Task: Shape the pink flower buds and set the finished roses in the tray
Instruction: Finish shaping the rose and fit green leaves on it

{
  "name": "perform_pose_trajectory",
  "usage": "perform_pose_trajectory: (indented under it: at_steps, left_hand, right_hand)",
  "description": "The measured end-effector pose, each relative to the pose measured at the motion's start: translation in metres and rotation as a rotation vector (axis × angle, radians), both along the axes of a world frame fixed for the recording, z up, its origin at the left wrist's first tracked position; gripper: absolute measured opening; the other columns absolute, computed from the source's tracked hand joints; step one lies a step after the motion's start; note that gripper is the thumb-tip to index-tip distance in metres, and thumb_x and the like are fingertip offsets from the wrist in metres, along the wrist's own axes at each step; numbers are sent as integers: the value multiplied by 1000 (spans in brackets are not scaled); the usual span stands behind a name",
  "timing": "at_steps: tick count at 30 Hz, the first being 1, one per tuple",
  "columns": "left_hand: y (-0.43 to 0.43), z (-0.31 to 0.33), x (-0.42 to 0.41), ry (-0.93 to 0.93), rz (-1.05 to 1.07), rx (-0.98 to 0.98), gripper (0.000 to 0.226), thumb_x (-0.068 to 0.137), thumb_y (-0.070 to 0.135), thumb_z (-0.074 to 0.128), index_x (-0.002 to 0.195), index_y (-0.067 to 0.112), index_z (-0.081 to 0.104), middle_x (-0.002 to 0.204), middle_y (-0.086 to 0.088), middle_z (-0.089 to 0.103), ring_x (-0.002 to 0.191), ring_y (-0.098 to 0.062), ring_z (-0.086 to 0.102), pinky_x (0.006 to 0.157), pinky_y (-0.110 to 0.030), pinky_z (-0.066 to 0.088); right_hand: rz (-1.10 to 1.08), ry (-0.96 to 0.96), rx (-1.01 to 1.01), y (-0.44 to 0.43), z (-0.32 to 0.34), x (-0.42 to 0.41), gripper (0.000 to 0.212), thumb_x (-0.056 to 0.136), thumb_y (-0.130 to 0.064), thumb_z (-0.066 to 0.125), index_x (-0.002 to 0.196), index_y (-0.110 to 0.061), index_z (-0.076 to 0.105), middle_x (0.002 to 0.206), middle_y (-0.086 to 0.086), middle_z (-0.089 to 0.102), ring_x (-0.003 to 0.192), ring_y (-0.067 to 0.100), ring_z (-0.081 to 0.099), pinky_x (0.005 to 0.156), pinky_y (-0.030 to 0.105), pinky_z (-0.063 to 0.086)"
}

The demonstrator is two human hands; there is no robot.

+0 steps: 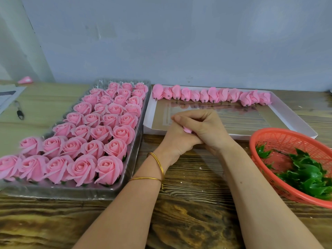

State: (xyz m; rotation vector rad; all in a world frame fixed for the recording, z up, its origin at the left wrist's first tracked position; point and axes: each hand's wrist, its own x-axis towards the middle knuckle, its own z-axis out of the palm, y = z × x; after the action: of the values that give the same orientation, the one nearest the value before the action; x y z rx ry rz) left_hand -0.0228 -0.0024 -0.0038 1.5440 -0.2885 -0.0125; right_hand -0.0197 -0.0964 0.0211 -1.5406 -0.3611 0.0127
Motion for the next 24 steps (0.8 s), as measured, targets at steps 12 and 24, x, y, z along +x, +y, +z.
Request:
perform_pose_trajectory:
  at_steps: [12, 24]
  left_hand:
    - [-5, 13, -11, -44, 143, 106, 36, 79, -9, 67, 73, 25, 59, 82, 5, 62, 93, -13, 61, 91, -38, 53]
    - [-2, -1, 0, -79, 96, 93, 29, 76, -4, 72, 77, 24, 66, 73, 13, 67, 80, 2, 65, 70, -12, 52]
  right_hand:
    - [57, 42, -84, -4, -2, 4, 18, 81, -7, 74, 92, -22, 76, 97, -4, 76, 97, 7, 69, 88, 19, 52]
    - [139, 77, -113, -9, 0, 2, 37, 65, -23, 77, 102, -19, 73, 113, 8, 72, 106, 16, 67, 100, 29, 50]
